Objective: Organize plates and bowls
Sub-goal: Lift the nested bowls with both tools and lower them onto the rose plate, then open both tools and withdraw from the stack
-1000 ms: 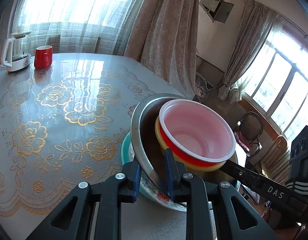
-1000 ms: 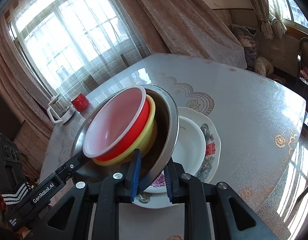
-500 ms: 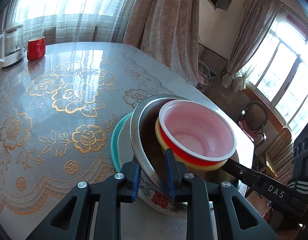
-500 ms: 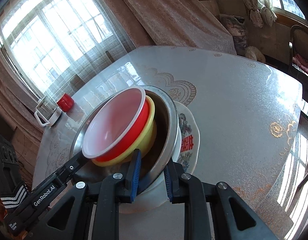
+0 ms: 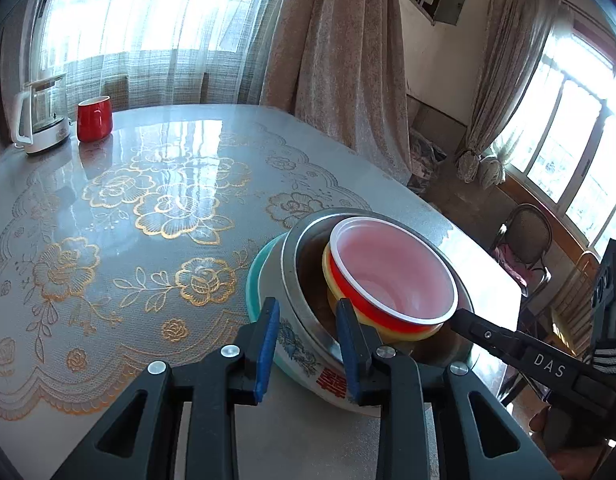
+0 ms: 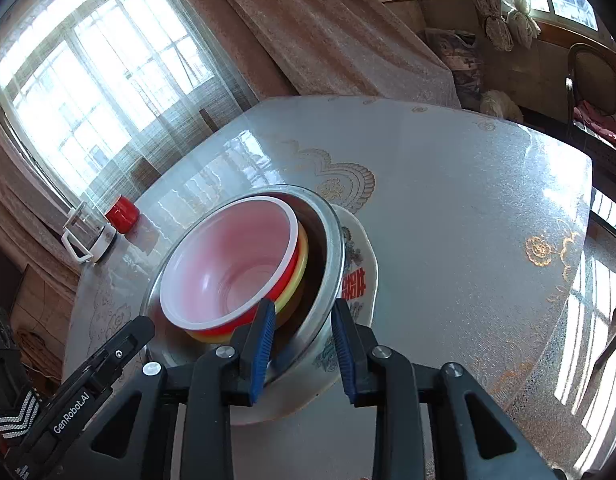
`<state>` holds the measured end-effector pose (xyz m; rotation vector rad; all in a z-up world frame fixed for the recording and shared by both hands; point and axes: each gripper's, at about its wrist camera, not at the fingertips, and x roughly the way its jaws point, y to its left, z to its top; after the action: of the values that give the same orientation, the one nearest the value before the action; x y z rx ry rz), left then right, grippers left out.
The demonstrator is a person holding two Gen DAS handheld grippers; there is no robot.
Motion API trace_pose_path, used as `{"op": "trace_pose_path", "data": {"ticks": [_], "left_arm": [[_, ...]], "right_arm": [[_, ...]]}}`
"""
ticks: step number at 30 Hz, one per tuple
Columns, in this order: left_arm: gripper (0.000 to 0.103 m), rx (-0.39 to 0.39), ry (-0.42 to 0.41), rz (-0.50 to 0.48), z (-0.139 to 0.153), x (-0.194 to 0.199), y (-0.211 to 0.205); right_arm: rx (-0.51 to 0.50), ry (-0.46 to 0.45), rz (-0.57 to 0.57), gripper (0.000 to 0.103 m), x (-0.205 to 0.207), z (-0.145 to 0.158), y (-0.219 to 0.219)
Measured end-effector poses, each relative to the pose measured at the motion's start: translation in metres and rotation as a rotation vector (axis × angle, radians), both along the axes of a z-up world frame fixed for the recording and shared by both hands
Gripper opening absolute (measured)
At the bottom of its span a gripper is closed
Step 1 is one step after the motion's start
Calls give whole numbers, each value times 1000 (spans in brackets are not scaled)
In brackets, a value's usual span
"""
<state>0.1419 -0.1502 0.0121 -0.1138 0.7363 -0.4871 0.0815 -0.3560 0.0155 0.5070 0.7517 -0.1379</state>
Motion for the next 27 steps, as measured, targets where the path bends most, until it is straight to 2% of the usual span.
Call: {"op": "trace_pose_path", "data": {"ticks": [8,12,16,18,27], "left_arm": [[46,56,-38,54,11,-19,14],[62,78,-31,77,9,-29,21],[71,92,-22,97,6,-37,30],[81,102,-26,112,5,-43,35],[97,129,-7,143,-6,-71,58]], "right_arm": [[-17,1,20,30,-5,2,10],[-24,-3,28,30,-11,4,15],[-46,-14,33,31,-20,8,23],[-64,-22,45,31,-26,10,28],[-129,-44,88,32,-51,8,57]]}}
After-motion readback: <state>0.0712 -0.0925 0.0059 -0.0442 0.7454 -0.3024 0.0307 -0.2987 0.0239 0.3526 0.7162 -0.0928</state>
